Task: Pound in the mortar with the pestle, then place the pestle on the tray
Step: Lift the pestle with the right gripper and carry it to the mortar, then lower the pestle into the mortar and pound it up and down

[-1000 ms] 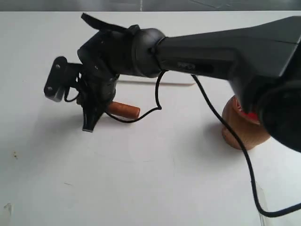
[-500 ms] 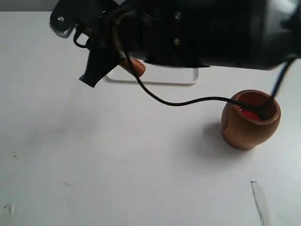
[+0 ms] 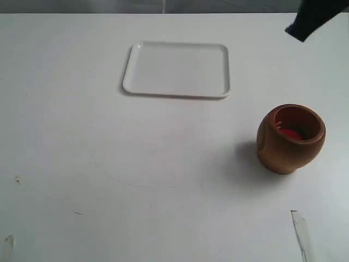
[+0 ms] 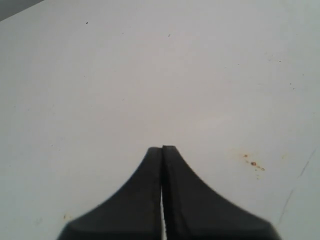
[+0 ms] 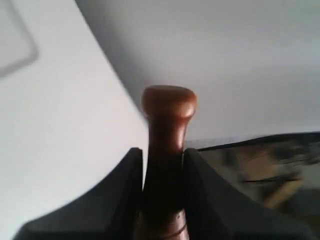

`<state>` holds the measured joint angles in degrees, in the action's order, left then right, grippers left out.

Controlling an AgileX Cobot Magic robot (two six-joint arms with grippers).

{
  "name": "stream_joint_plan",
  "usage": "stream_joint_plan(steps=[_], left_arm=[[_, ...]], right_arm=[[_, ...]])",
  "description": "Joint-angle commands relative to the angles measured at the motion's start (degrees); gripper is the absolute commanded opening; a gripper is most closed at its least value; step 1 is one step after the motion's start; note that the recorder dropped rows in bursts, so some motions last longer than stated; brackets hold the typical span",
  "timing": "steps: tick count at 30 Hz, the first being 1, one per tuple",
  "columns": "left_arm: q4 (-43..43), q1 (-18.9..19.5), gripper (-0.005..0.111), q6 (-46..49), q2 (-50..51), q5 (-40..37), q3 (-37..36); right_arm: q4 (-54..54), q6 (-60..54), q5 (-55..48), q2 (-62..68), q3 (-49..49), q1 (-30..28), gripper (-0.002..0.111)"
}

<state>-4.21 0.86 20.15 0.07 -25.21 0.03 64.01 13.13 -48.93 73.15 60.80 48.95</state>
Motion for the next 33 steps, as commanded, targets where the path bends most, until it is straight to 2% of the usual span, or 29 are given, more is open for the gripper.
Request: stream_joint_plan(steps=[1,4,6,11,14,19,21,23,28,33], left_arm=[[0.4,-0.4,0.000,-0.5,-0.1,0.2,0.0],[0.4,-0.4,0.000,-0.5,-0.1,0.2,0.0],[0.4,-0.4,0.000,-0.5,-0.1,0.2,0.0],[0.4,-0.4,0.000,-0.5,-0.1,0.2,0.0],[0.4,-0.4,0.000,-0.5,-0.1,0.2,0.0],[0.4,-0.4,0.000,-0.5,-0.1,0.2,0.0],[0.4,-0.4,0.000,-0.5,-0.1,0.2,0.0],[0.4,-0.4,0.000,-0.5,-0.1,0.2,0.0],[0.4,-0.4,0.000,-0.5,-0.1,0.2,0.0],[0.4,-0.4,0.000,-0.5,-0.1,0.2,0.0]], right_arm=[[-32.4,-2.9,27.9,-7.9,-0.9,-10.7,0.000],[-36.2,-2.2,49.4,-12.9,-9.5,-13.2,0.000],[-38.8,-1.0,59.2,-15.2,-15.4,-14.4,0.000],[-42.0,-0.3,68.6,-17.6,-25.9,-16.4,0.000],[-46.4,-0.8,78.6,-18.4,-31.9,-16.4,0.000],[-66.1,-9.0,101.9,-18.9,-45.7,-16.4,0.000],[-70.4,-10.6,108.0,-18.9,-50.8,-16.4,0.000],[-70.7,-10.9,109.1,-18.9,-54.6,-16.4,0.000],[-70.6,-13.9,97.4,-18.9,-56.4,-16.4,0.000],[-72.9,-17.9,96.5,-18.9,-56.4,-16.4,0.000]])
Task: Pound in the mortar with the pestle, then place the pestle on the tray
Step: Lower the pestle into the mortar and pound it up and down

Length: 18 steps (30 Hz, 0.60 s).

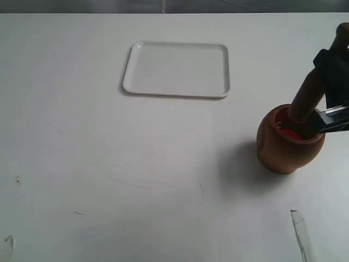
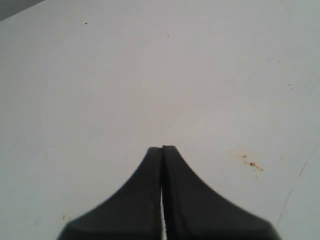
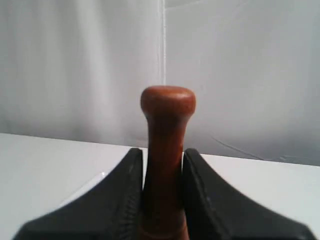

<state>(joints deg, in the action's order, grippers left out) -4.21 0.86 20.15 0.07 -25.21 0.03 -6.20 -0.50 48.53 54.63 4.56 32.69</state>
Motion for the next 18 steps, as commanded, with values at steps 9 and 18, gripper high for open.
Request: stream_joint_plan(steps=[9,18], left_arm=[[0.4,-0.4,0.000,-0.5,-0.1,0.2,0.0],[0.4,-0.4,0.000,-0.5,-0.1,0.2,0.0]], right_arm=[[-7.7,-9.1,3.1,-0.4,-1.1,-0.2,0.000],[-8.7,-5.7,11.2,7.9,-4.1,-0.2,0.000]])
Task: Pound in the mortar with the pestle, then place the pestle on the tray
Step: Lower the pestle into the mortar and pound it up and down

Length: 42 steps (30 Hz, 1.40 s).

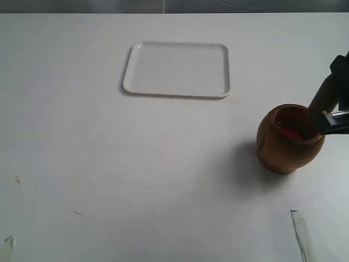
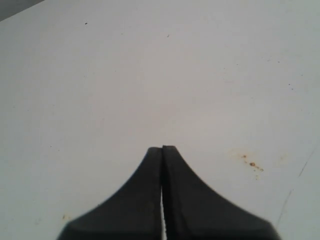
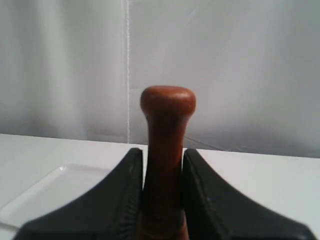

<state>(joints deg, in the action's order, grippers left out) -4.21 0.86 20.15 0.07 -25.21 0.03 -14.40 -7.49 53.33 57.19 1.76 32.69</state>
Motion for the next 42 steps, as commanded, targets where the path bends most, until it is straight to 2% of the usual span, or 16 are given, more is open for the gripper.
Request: stream_joint_plan(steps=[1,5,8,23,27,36,42], left_arm=[[0.4,-0.4,0.000,-0.5,-0.1,0.2,0.0],[0.4,-0.4,0.000,-0.5,-0.1,0.2,0.0],[0.4,-0.4,0.000,-0.5,-0.1,0.2,0.0],[0.4,-0.4,0.000,-0.5,-0.1,0.2,0.0],[0.4,-0.4,0.000,-0.5,-0.1,0.2,0.0],[0.4,-0.4,0.000,-0.5,-0.1,0.2,0.0],[0.4,-0.4,0.000,-0.5,-0.1,0.2,0.0]], right_arm=[[-0.5,1.6,7.5,6.9,-1.3,-0.2,0.000],[1.9,4.9,16.6,15.4,-1.2,-0.2,0.000],[-0.3,4.9,16.6,20.1,-1.2,-0.2,0.000],[6.5,10.3,16.6,31.2,0.7,-0.1,0.000],[6.4,6.7,16.6,30.0,1.9,-0.1,0.000],[4.9,0.5,16.6,15.9,3.0,-0.1,0.000],[4.6,1.0,11.9,18.9,3.0,-0.1,0.000]])
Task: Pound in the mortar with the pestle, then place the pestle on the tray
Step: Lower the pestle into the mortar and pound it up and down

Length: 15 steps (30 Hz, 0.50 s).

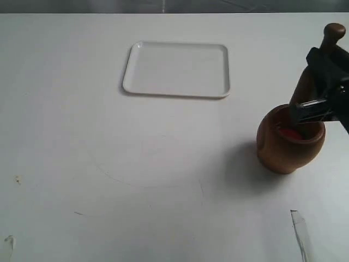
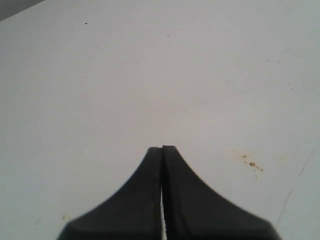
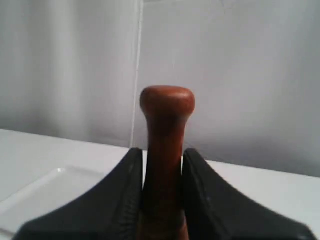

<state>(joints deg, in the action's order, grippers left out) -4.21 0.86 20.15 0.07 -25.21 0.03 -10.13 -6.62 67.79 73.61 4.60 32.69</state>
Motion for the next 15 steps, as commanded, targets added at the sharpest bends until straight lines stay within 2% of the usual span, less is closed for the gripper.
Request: stream_joint_plan(steps=[1,5,9,15], left_arm=[[0.4,-0.4,0.000,-0.5,-0.1,0.2,0.0],[0.4,-0.4,0.000,-0.5,-0.1,0.2,0.0],[0.4,-0.4,0.000,-0.5,-0.1,0.2,0.0],[0.4,-0.4,0.000,-0.5,-0.1,0.2,0.0]], right_arm=[[0.9,1.4,-2.5,4.5,0.2,-0.1,0.000],[1.3,3.8,-2.3,12.2,0.2,-0.1,0.000],[2.4,4.9,2.2,16.7,0.2,-0.1,0.000],[4.2,6.6,2.2,9.5,0.9,-0.1,0.000]])
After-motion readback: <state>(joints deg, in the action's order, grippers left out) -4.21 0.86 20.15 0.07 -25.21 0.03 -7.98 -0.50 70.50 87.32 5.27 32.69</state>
